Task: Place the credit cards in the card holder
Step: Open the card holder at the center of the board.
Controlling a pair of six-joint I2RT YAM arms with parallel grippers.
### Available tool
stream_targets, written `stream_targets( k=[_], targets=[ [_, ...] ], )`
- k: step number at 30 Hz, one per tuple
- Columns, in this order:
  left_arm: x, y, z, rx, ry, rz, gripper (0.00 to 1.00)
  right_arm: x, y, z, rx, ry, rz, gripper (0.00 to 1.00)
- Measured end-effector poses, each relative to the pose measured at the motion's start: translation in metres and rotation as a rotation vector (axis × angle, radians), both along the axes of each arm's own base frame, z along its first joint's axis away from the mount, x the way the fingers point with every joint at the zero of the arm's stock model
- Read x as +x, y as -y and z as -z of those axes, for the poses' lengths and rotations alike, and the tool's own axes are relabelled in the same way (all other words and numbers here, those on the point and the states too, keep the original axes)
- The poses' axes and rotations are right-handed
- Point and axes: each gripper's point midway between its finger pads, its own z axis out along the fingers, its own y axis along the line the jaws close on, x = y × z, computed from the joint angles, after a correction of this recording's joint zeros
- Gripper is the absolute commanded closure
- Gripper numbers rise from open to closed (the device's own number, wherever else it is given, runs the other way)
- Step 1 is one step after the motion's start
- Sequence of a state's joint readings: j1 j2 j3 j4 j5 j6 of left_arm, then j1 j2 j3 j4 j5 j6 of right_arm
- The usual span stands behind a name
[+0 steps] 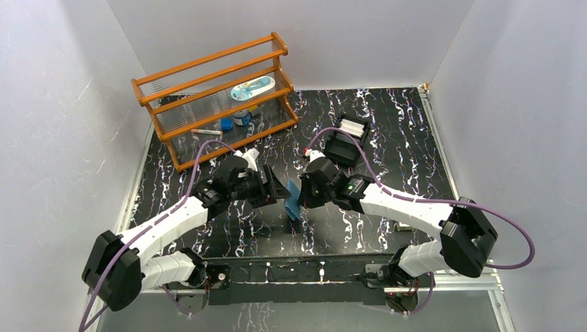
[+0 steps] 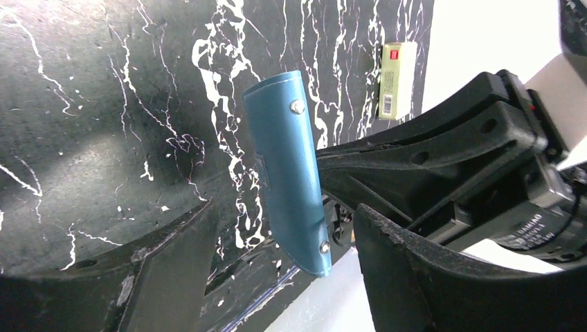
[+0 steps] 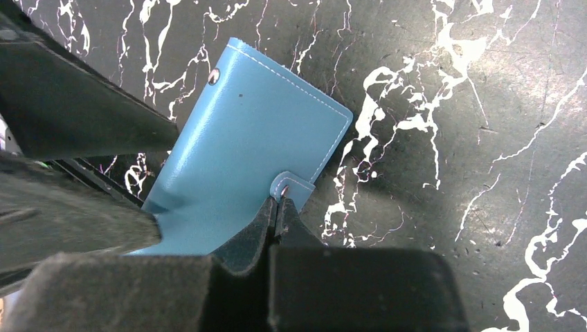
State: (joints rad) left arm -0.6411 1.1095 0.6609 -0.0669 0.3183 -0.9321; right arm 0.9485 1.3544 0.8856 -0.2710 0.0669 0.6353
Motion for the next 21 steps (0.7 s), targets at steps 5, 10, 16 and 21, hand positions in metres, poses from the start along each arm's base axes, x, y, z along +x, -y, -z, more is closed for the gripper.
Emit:
stream_targets(
  k=[5, 10, 16, 21],
  targets=[
    [-0.004, 0.009, 0.016, 0.001, -0.057, 0.055, 0.6, -0.003, -0.001, 0.0, 0.003, -0.007, -0.014, 1.0],
    [-0.007, 0.011, 0.027, 0.019, -0.083, 0.083, 0.95, -0.004, 0.002, -0.002, 0.001, -0.008, -0.015, 1.0],
    [-0.005, 0.011, 0.026, 0.021, -0.064, 0.088, 1.0, -0.003, 0.007, -0.011, 0.016, 0.01, 0.019, 1.0],
    [-0.005, 0.011, 0.028, 0.022, -0.058, 0.087, 1.0, -0.003, 0.013, -0.014, 0.027, 0.021, 0.051, 1.0]
  ],
)
